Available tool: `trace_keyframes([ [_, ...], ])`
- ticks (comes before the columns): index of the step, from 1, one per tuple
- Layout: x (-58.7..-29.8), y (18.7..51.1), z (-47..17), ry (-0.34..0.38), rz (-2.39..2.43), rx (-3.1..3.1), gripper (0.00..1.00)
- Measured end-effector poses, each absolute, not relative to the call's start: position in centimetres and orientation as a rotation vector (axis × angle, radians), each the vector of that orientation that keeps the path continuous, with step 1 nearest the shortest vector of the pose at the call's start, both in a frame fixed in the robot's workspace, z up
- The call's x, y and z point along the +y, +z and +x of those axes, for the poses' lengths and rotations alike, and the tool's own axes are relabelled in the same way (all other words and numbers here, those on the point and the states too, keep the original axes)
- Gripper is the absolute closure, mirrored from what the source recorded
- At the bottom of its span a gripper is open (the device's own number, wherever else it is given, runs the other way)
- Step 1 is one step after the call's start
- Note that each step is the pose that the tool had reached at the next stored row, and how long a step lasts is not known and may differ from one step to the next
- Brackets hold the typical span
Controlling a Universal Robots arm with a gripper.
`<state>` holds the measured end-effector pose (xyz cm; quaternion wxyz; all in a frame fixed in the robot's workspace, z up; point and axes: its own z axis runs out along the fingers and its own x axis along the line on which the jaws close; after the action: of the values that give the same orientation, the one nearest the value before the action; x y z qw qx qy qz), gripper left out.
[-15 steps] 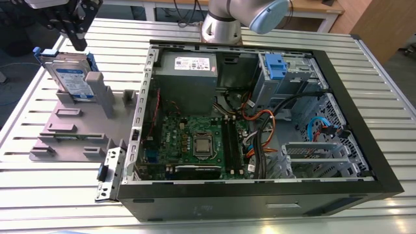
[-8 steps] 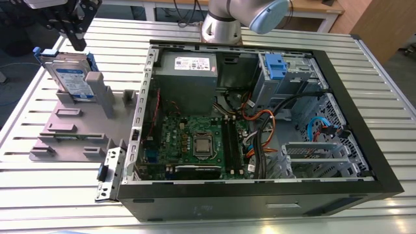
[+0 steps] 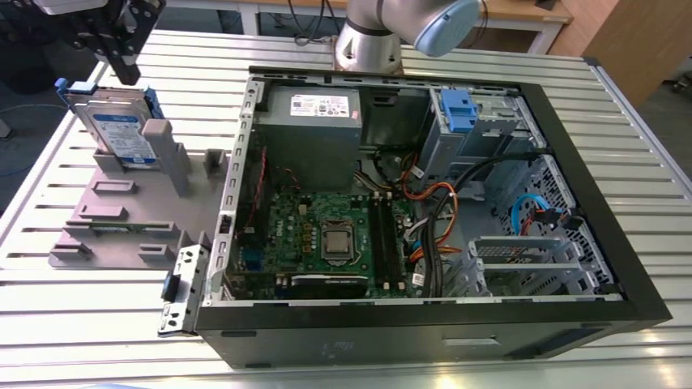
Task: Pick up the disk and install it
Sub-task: 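Reach for the disk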
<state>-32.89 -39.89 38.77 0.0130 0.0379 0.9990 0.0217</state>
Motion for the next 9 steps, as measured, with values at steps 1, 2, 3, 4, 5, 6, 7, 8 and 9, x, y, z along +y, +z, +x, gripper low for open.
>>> trace_keyframes([
  [1, -39.89, 38.77, -32.91, 0.068, 0.118, 3.112, 0.89],
  [2, -39.89, 38.76, -32.93, 0.068, 0.118, 3.112, 0.89],
  [3, -39.89, 38.76, -32.95, 0.068, 0.118, 3.112, 0.89],
  [4, -39.89, 38.76, -32.97, 0.068, 0.118, 3.112, 0.89],
  [5, -39.9, 38.76, -33.0, 0.068, 0.118, 3.113, 0.89],
  [6, -39.89, 38.76, -33.02, 0.068, 0.118, 3.113, 0.89],
  [7, -39.89, 38.75, -33.04, 0.068, 0.118, 3.113, 0.89],
  [8, -39.89, 38.75, -33.06, 0.068, 0.118, 3.112, 0.89],
  [9, -39.89, 38.75, -33.08, 0.068, 0.118, 3.112, 0.89],
])
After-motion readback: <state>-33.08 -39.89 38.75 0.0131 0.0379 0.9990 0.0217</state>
